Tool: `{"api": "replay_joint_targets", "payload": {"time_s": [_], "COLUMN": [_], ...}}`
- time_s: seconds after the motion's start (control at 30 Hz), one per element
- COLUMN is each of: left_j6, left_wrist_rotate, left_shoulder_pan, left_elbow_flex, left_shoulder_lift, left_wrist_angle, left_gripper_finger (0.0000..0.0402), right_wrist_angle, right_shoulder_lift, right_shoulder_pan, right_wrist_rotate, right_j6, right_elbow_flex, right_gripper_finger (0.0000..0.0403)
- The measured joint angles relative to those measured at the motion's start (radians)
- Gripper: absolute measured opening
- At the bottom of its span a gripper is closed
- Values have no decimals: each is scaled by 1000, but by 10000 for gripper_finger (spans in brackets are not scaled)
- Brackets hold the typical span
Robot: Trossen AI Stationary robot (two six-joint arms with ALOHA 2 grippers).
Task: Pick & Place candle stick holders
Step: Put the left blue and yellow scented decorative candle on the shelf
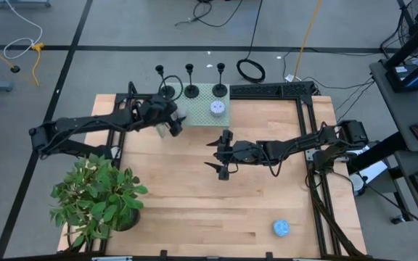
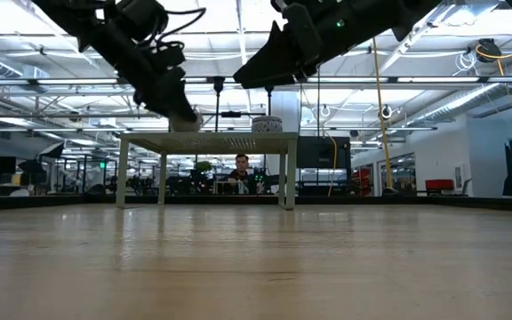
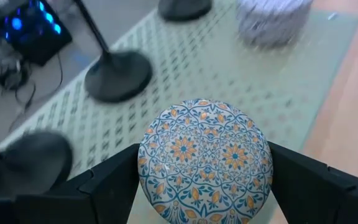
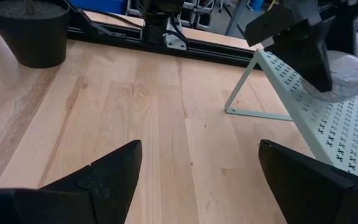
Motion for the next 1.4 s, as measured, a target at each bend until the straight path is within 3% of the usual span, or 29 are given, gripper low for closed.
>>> {"api": "replay_joint_targets", "payload": {"time_s": [0.53, 1.4], "left_j6": [-25, 19], "left_wrist_rotate": [-4, -6], "left_shoulder_pan": [92, 96], "left_elbow_flex": [1, 0], "left_shoulder_lift": [-2, -21], "left_wrist_angle": [-119, -206], "left_gripper_finger": [324, 325], "right_wrist_angle": [-40, -56], "right_shoulder_lift": [0, 0], "right_shoulder_pan": [0, 0], "right_wrist_rotate": [-1, -1], "right_j6": [79, 79], "right_elbow_flex": [0, 0], "right_gripper_finger": [318, 318]}}
